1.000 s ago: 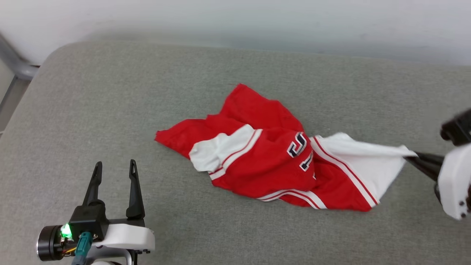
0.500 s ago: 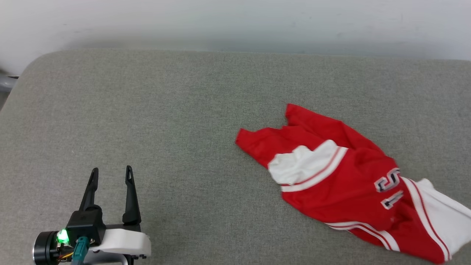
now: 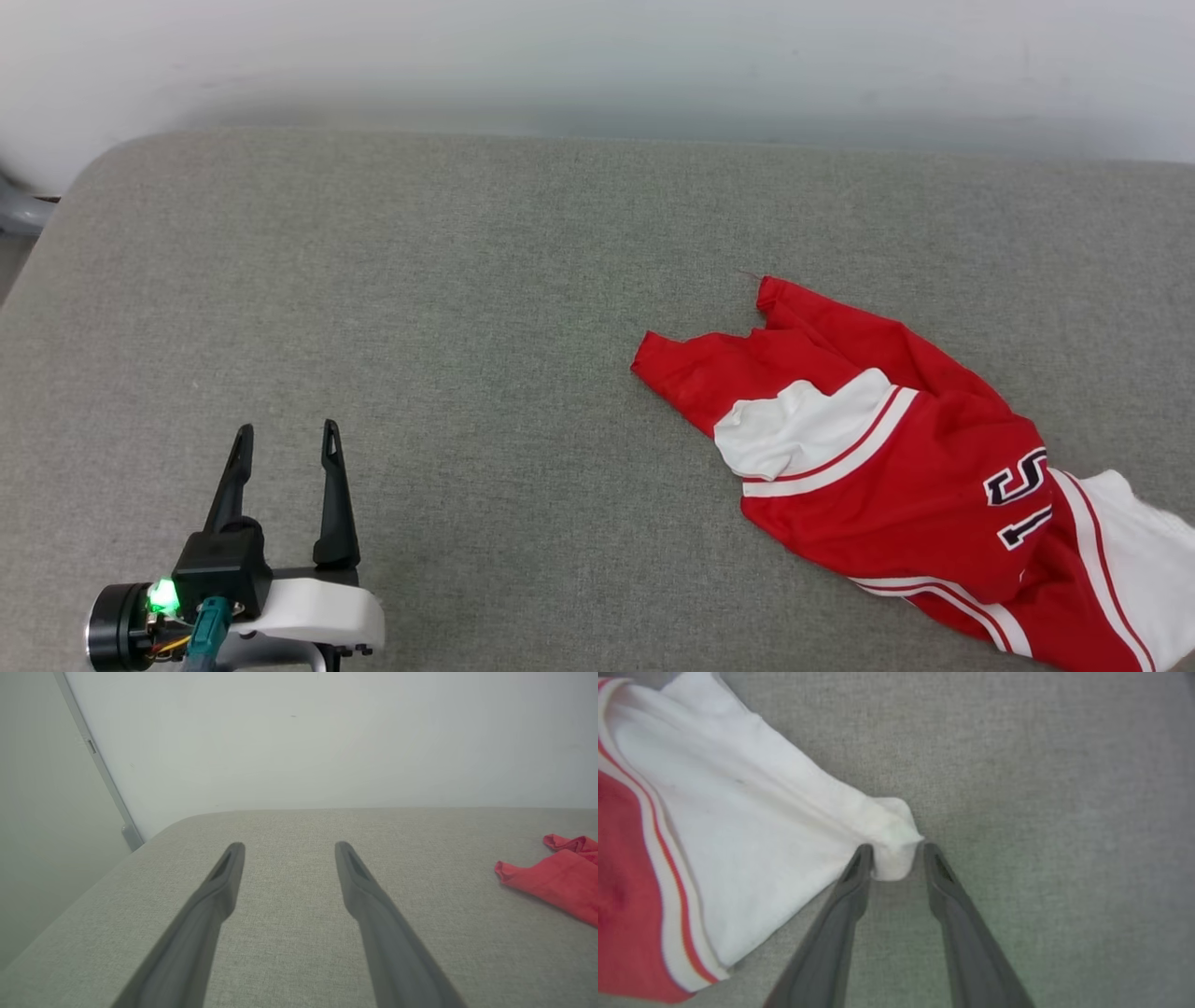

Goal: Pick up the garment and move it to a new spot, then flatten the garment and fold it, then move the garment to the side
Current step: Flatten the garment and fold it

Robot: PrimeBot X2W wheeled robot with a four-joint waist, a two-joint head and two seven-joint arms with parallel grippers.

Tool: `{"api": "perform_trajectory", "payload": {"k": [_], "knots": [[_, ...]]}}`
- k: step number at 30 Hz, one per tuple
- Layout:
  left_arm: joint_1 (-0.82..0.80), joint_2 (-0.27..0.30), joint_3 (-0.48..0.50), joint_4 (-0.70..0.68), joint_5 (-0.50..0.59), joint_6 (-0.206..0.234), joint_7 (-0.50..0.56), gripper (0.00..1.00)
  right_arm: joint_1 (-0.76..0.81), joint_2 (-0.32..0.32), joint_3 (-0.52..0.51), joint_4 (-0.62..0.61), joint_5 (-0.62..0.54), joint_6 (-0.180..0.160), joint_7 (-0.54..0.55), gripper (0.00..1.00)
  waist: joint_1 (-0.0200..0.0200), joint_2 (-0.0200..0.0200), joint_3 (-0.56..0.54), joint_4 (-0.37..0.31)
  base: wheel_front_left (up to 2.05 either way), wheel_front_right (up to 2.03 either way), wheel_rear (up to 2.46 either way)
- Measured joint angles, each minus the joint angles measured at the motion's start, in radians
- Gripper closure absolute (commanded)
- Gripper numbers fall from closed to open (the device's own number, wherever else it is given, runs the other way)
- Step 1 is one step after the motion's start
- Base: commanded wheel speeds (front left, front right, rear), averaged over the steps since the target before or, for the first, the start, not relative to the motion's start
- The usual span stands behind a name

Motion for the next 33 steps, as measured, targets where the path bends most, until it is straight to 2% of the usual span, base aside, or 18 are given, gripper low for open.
{"api": "perform_trajectory", "payload": {"k": [8, 13, 18, 23, 26, 28, 33], "knots": [[0.010, 0.006, -0.002, -0.006, 0.010, -0.005, 0.000, 0.00, -0.077, 0.042, -0.178, -0.103, -0.160, 0.000, -0.265, 0.00, 0.0000, 0.0000, -0.026, -0.013, 0.00, 0.00, 0.00], [0.014, 0.008, -0.014, -0.013, 0.015, -0.013, 0.000, 0.00, -0.078, 0.148, -0.324, -0.222, -0.338, 0.000, -0.313, 0.00, 0.0000, 0.0000, -0.041, -0.022, 0.00, 0.00, 0.00], [0.002, 0.015, -0.038, -0.035, 0.015, -0.043, 0.000, 0.00, -0.016, 0.314, -0.477, -0.421, -0.519, 0.000, -0.312, 0.00, 0.0000, 0.0000, -0.049, -0.024, 0.00, 0.00, 0.00], [-0.082, 0.050, -0.074, -0.047, 0.004, -0.116, 0.000, 0.00, 0.070, 0.467, -0.578, -0.633, -0.667, 0.000, -0.238, 0.00, 0.0000, 0.0001, -0.047, -0.024, 0.00, 0.00, 0.00], [-0.169, 0.095, -0.114, -0.027, -0.012, -0.162, 0.020, 0.00, 0.099, 0.523, -0.601, -0.728, -0.732, 0.000, -0.189, 0.00, 0.0001, 0.0000, -0.040, -0.031, 0.00, 0.00, 0.00], [-0.241, 0.129, -0.160, -0.019, -0.018, -0.181, 0.072, 0.00, 0.105, 0.552, -0.607, -0.774, -0.753, 0.000, -0.165, 0.00, 0.0001, 0.0000, -0.035, -0.038, 0.00, 0.00, 0.00], [-0.405, 0.215, -0.329, -0.012, -0.120, -0.193, 0.229, 0.00, 0.111, 0.591, -0.606, -0.831, -0.776, 0.000, -0.135, 0.00, 0.0001, 0.0000, -0.014, -0.064, 0.00, 0.00, 0.00]]}}
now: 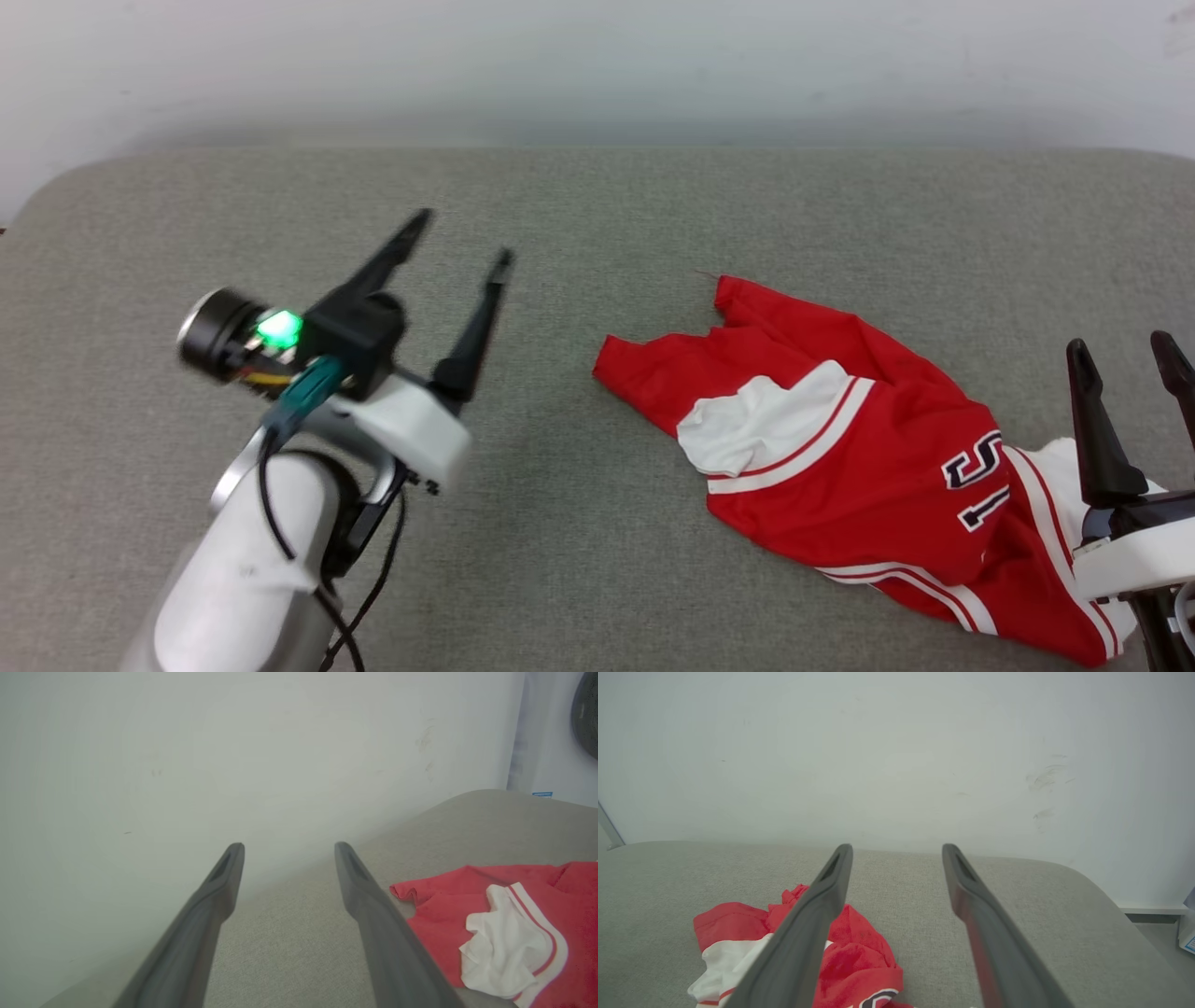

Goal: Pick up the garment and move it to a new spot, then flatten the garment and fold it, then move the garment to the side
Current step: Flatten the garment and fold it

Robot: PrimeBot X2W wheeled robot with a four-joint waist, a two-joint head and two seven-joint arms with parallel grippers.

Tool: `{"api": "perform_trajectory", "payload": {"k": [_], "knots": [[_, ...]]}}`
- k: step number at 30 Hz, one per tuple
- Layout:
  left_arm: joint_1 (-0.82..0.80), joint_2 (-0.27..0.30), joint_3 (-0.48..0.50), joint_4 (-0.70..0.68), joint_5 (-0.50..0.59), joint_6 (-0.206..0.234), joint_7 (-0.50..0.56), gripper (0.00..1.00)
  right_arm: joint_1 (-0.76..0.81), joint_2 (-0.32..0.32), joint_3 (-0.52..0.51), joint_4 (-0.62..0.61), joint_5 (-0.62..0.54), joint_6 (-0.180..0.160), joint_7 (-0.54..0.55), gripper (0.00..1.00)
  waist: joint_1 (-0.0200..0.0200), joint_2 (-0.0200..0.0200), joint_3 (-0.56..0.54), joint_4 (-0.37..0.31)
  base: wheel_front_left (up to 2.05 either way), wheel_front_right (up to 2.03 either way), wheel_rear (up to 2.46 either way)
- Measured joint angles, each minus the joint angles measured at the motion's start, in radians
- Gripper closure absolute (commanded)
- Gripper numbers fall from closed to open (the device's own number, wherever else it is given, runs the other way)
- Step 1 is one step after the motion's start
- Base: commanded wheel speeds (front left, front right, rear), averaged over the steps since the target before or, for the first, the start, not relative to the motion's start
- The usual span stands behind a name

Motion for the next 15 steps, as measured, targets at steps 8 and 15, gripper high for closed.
{"api": "perform_trajectory", "payload": {"k": [8, 15], "knots": [[-0.259, 0.140, -0.350, 0.003, -0.338, -0.001, 0.310, 0.00, -0.004, 0.034, 0.011, -0.016, -0.016, 0.000, -0.002, 0.00, 0.0000, 0.0000, 0.050, -0.054, 0.00, 0.00, 0.00], [-0.462, 0.185, -0.615, 0.055, -0.520, -0.001, 0.506, 0.00, -0.034, 0.050, 0.032, -0.007, -0.031, 0.000, -0.025, 0.00, 0.0001, 0.0000, 0.108, -0.109, 0.00, 0.00, 0.00]]}}
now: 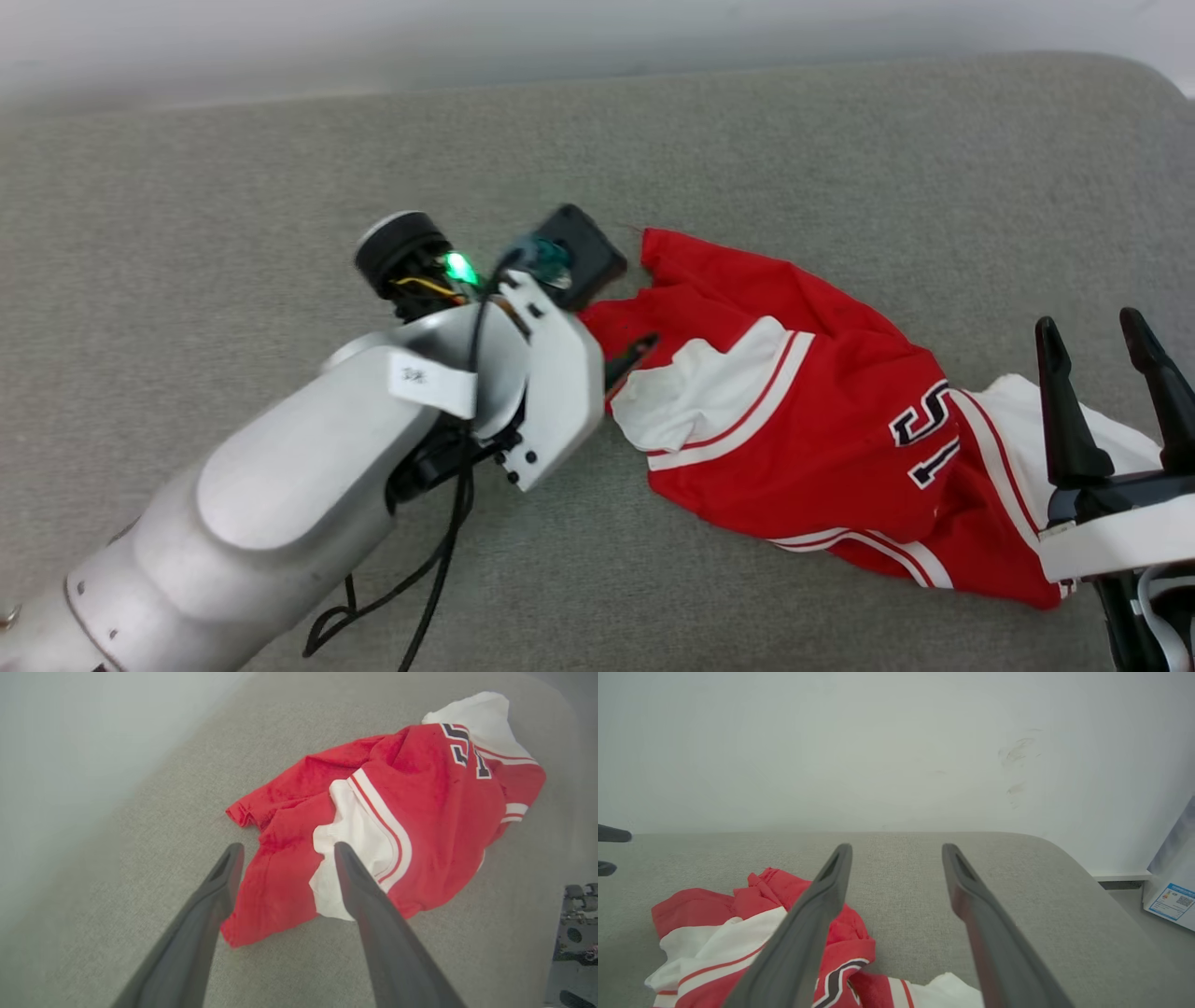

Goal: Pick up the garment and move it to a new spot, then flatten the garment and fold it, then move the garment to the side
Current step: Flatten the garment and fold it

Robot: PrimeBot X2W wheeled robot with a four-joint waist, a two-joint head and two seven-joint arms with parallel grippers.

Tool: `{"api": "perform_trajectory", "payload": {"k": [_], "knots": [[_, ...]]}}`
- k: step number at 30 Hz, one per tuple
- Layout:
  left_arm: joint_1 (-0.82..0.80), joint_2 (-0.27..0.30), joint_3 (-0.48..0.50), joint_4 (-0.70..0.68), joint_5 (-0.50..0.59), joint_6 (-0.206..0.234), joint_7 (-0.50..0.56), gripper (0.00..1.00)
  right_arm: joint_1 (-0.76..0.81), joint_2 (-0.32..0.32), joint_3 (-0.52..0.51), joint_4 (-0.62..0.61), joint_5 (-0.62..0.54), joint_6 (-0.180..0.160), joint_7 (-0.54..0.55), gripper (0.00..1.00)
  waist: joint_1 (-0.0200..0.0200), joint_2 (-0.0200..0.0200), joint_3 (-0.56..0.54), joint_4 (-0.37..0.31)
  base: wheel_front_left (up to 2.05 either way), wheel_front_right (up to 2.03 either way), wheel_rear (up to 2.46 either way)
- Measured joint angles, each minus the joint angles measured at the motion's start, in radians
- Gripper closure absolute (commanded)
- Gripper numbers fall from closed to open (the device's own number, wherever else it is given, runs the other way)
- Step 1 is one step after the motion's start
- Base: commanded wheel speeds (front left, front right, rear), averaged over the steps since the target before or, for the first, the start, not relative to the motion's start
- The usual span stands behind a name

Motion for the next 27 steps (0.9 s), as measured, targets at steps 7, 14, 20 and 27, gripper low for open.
{"api": "perform_trajectory", "payload": {"k": [7, 14, 20, 27], "knots": [[-0.140, 0.005, -0.218, 0.077, -0.086, 0.000, 0.108, 0.00, -0.036, 0.013, 0.014, 0.022, -0.003, 0.000, -0.021, 0.00, 0.0000, 0.0000, 0.053, -0.054, 0.00, 0.00, 0.00], [-0.200, 0.005, -0.338, 0.174, -0.141, 0.000, 0.144, 0.00, -0.068, 0.022, 0.027, 0.046, -0.010, 0.000, -0.046, 0.00, 0.0000, 0.0000, 0.102, -0.092, 0.00, 0.00, 0.00], [-0.200, 0.005, -0.358, 0.251, -0.141, 0.000, 0.170, 0.00, -0.096, 0.024, 0.036, 0.068, -0.013, 0.000, -0.059, 0.00, 0.0000, 0.0000, 0.140, -0.109, 0.00, 0.00, 0.00], [-0.195, -0.003, -0.350, 0.260, -0.128, -0.002, 0.171, 1.00, -0.122, 0.024, 0.049, 0.102, -0.013, 0.000, -0.081, 0.00, -0.0001, 0.0000, 0.163, -0.118, 0.00, 0.00, 0.00]]}}
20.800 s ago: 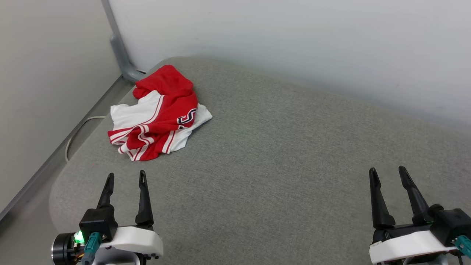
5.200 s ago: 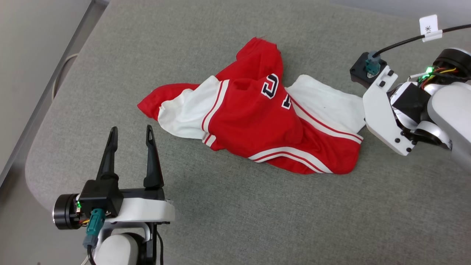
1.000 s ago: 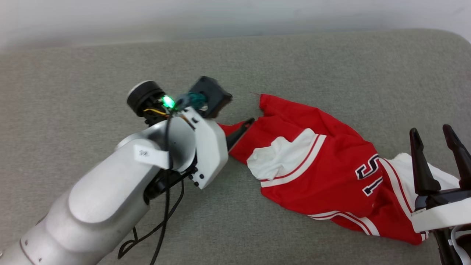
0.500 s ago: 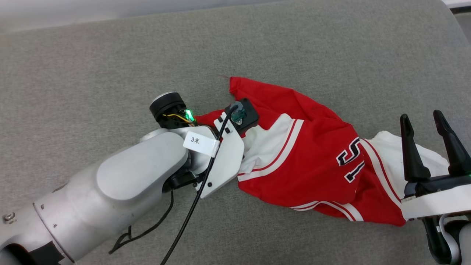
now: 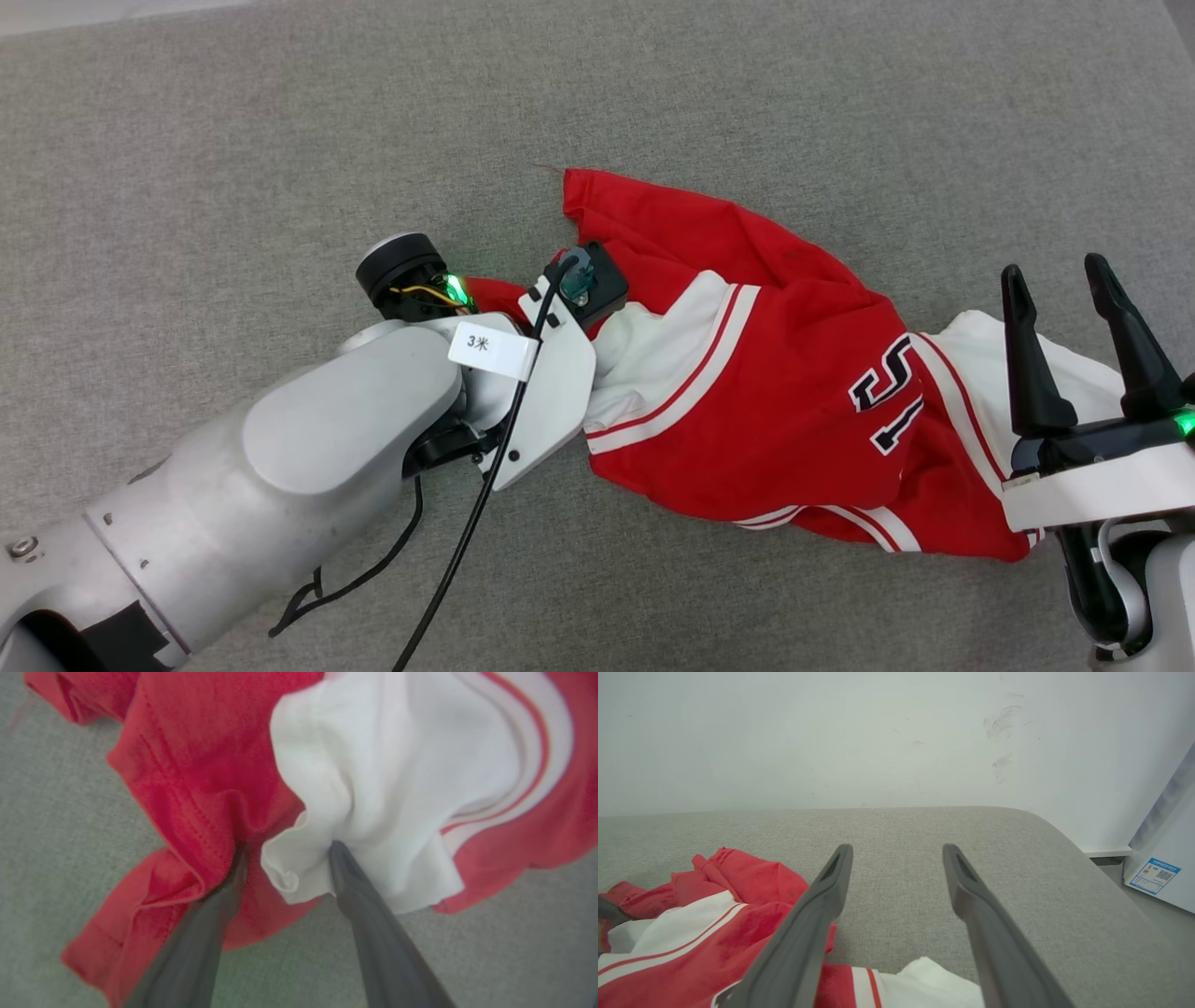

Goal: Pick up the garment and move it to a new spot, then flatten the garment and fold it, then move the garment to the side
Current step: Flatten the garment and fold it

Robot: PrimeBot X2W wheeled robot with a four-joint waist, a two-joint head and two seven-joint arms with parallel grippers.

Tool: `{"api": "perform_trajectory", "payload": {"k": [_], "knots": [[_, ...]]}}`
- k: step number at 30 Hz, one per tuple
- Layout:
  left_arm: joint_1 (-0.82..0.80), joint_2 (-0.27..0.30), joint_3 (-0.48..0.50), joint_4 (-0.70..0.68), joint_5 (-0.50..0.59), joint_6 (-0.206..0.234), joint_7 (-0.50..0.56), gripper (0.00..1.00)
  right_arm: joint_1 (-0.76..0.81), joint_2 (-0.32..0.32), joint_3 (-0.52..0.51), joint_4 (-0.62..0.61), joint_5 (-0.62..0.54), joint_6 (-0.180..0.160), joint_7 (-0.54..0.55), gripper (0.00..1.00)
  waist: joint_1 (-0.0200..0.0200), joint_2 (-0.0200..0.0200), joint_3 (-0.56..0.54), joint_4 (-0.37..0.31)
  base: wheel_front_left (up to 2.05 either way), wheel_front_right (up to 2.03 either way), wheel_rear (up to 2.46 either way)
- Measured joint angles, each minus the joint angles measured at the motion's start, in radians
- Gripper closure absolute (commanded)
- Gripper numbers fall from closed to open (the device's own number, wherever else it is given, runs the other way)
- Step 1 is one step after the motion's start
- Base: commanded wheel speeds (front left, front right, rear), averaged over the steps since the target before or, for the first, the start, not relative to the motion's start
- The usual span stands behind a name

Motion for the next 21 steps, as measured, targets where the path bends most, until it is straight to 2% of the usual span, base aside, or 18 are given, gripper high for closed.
{"api": "perform_trajectory", "payload": {"k": [3, 7, 12, 15, 21], "knots": [[0.000, -0.004, -0.003, -0.002, 0.006, 0.000, -0.026, 1.00, -0.007, 0.000, 0.000, 0.015, 0.000, 0.000, -0.008, 0.00, 0.0000, 0.0000, -0.004, 0.006, 0.00, 0.00, 0.00], [-0.016, -0.003, -0.020, 0.012, -0.004, 0.000, -0.120, 1.00, -0.006, -0.005, -0.005, 0.030, 0.000, 0.000, -0.013, 0.00, 0.0001, 0.0000, -0.022, 0.022, 0.00, 0.00, 0.00], [-0.052, 0.042, 0.026, 0.005, -0.036, 0.000, -0.263, 1.00, 0.001, -0.016, -0.017, 0.039, 0.000, 0.000, -0.018, 0.00, 0.0001, 0.0000, -0.054, 0.054, 0.00, 0.00, 0.00], [-0.048, 0.091, 0.068, -0.027, -0.043, 0.018, -0.332, 1.00, 0.016, -0.021, -0.026, 0.043, 0.003, 0.000, -0.018, 0.00, 0.0000, 0.0000, -0.072, 0.080, 0.00, 0.00, 0.00], [0.063, 0.242, 0.123, -0.152, -0.086, 0.121, -0.394, 1.00, 0.034, -0.027, -0.031, 0.047, 0.006, 0.000, -0.013, 0.00, 0.0000, 0.0000, -0.101, 0.134, 0.00, 0.00, 0.00]]}}
